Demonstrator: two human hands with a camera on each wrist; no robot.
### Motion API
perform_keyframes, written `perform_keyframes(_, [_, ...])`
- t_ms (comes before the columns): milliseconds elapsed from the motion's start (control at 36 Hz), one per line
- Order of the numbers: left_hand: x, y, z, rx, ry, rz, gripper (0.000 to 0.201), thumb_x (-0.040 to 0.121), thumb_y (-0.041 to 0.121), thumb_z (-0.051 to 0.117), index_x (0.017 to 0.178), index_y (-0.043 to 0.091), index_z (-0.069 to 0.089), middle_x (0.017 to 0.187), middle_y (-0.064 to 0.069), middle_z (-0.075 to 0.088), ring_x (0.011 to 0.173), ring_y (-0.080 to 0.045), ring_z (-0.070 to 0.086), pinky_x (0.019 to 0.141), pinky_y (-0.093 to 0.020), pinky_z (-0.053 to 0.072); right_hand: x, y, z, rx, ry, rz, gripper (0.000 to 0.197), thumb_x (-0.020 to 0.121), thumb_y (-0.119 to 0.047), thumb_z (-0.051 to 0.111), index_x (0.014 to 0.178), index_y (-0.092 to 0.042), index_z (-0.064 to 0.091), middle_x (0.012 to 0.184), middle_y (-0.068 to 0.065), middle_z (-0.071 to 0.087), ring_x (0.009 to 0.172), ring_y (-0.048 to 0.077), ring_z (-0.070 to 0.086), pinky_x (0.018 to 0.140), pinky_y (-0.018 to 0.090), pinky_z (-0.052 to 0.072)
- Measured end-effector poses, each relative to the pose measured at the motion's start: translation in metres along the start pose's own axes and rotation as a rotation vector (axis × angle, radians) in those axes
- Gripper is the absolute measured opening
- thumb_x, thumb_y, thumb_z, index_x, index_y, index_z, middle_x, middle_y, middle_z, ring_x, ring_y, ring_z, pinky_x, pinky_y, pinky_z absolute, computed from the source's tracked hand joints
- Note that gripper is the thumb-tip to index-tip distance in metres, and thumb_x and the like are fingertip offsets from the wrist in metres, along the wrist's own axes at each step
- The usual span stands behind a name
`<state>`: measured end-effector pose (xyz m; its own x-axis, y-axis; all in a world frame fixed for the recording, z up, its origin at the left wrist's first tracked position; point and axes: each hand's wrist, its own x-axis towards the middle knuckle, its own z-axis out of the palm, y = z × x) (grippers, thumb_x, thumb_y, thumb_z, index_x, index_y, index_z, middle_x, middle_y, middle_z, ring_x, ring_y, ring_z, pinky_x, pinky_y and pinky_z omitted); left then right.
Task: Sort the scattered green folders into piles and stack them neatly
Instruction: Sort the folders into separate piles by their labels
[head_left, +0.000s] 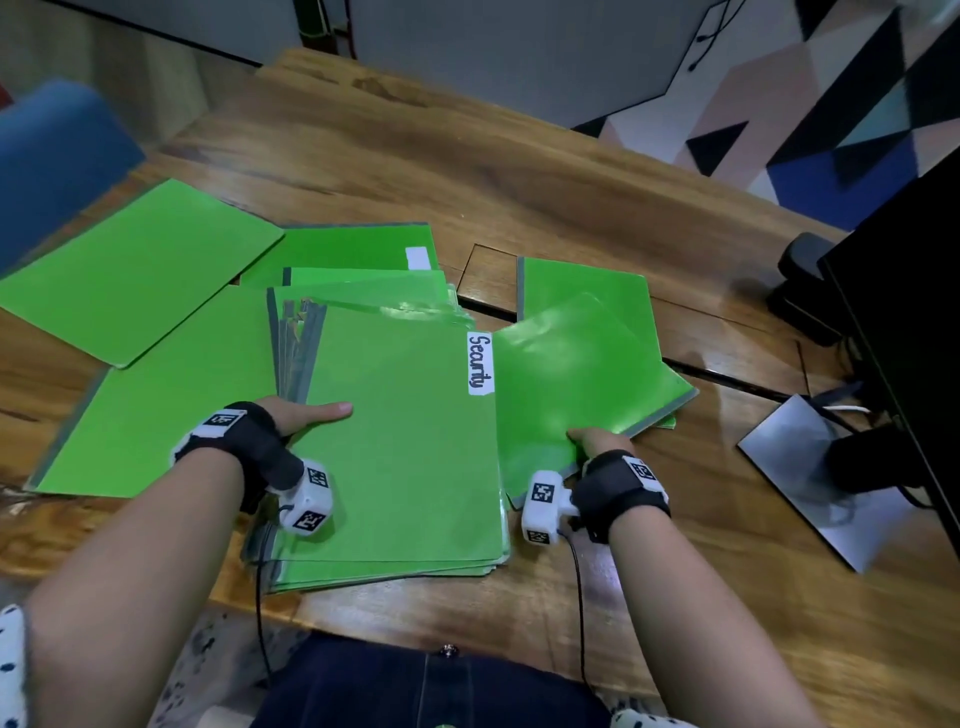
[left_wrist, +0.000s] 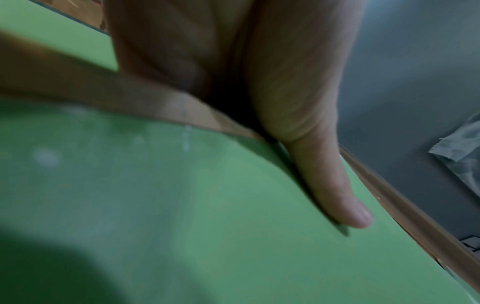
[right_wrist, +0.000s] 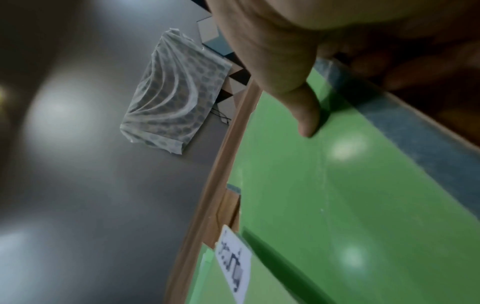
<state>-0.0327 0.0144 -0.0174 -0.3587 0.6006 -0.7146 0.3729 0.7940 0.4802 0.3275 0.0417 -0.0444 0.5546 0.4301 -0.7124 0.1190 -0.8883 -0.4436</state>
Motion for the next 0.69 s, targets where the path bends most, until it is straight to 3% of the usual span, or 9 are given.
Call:
perform_keyframes(139, [0.001,0.000,0.001,-0.021,-0.003,0.002,0.082,0.066,0.046,0.078,0.124,-0.006,0.053,0.128,-0.025,0.055,0.119,-0.038,0.053,0.093,-0.041,0.045,-0.025,-0.020,-0.017,0.050,0.132,-0.266,0.048,0.087,-0.016,0.068,0.127,0.004,0.051,0.126,0.017,0.059,0.100,0.030,0.061,0.082,0.033,0.052])
perform_keyframes(194, [0.002,-0.002,0.002,-0.010,-0.001,0.003,0.082,0.066,0.047,0.077,0.124,-0.006,0.053,0.128,-0.025,0.055,0.119,-0.038,0.053,0.094,-0.041,0.045,-0.045,-0.038,-0.027,-0.008,0.202,-0.444,0.040,0.090,-0.015,0.063,0.125,0.002,0.055,0.129,0.017,0.058,0.094,0.026,0.059,0.074,0.028,0.048])
perform_keyframes(306, [-0.002,-0.001,0.000,0.067,-0.001,0.010,0.084,0.065,0.047,0.078,0.126,-0.005,0.052,0.130,-0.025,0.053,0.120,-0.038,0.052,0.094,-0.041,0.044,-0.086,-0.075,-0.050,-0.194,0.420,-0.766,0.021,0.091,-0.018,0.060,0.108,-0.006,0.065,0.111,0.013,0.068,0.095,0.028,0.064,0.075,0.029,0.048])
perform_keyframes(389, [-0.013,0.001,-0.006,0.296,-0.136,0.040,0.109,0.037,0.041,0.077,0.137,0.012,0.047,0.141,-0.019,0.043,0.123,-0.034,0.048,0.084,-0.035,0.046,-0.110,-0.101,-0.067,-0.367,0.608,-0.923,0.019,0.093,-0.022,0.058,0.102,-0.006,0.063,0.103,0.013,0.068,0.096,0.029,0.064,0.075,0.031,0.047])
perform_keyframes(444, [-0.016,0.003,-0.009,0.416,-0.193,0.072,0.095,0.050,0.031,0.064,0.142,0.022,0.041,0.148,-0.015,0.033,0.125,-0.032,0.045,0.079,-0.030,0.045,-0.123,-0.116,-0.077,-0.458,0.730,-1.029,0.017,0.093,-0.019,0.057,0.099,-0.005,0.062,0.101,0.014,0.066,0.095,0.033,0.064,0.073,0.033,0.046])
perform_keyframes(500, [-0.015,0.002,-0.010,0.425,-0.208,0.096,0.075,0.072,0.018,0.064,0.143,0.022,0.039,0.151,-0.015,0.027,0.131,-0.033,0.039,0.088,-0.033,0.044,-0.126,-0.130,-0.085,-0.548,0.822,-1.121,0.015,0.088,-0.010,0.054,0.100,-0.004,0.062,0.103,0.015,0.063,0.093,0.036,0.061,0.067,0.033,0.039])
perform_keyframes(583, [-0.013,0.002,-0.010,0.440,-0.210,0.090,0.086,0.062,0.026,0.067,0.143,0.021,0.040,0.151,-0.015,0.028,0.129,-0.033,0.041,0.089,-0.033,0.045,-0.116,-0.142,-0.083,-0.670,0.901,-1.188,0.021,0.079,0.001,0.051,0.094,-0.003,0.065,0.101,0.016,0.058,0.085,0.036,0.057,0.060,0.033,0.030])
perform_keyframes(639, [-0.010,0.002,-0.009,0.363,-0.174,0.056,0.077,0.072,0.026,0.073,0.142,0.016,0.041,0.148,-0.017,0.033,0.126,-0.034,0.043,0.091,-0.036,0.045,-0.110,-0.142,-0.074,-0.732,0.898,-1.236,0.020,0.074,0.003,0.050,0.080,-0.002,0.068,0.090,0.017,0.058,0.069,0.034,0.057,0.054,0.032,0.030])
perform_keyframes(694, [-0.007,0.003,-0.006,0.268,-0.124,0.000,0.084,0.073,0.041,0.076,0.139,0.003,0.040,0.142,-0.023,0.040,0.122,-0.036,0.046,0.095,-0.038,0.042,-0.099,-0.134,-0.065,-0.826,0.855,-1.245,0.022,0.080,0.002,0.048,0.078,0.000,0.070,0.095,0.018,0.059,0.065,0.030,0.058,0.052,0.031,0.032])
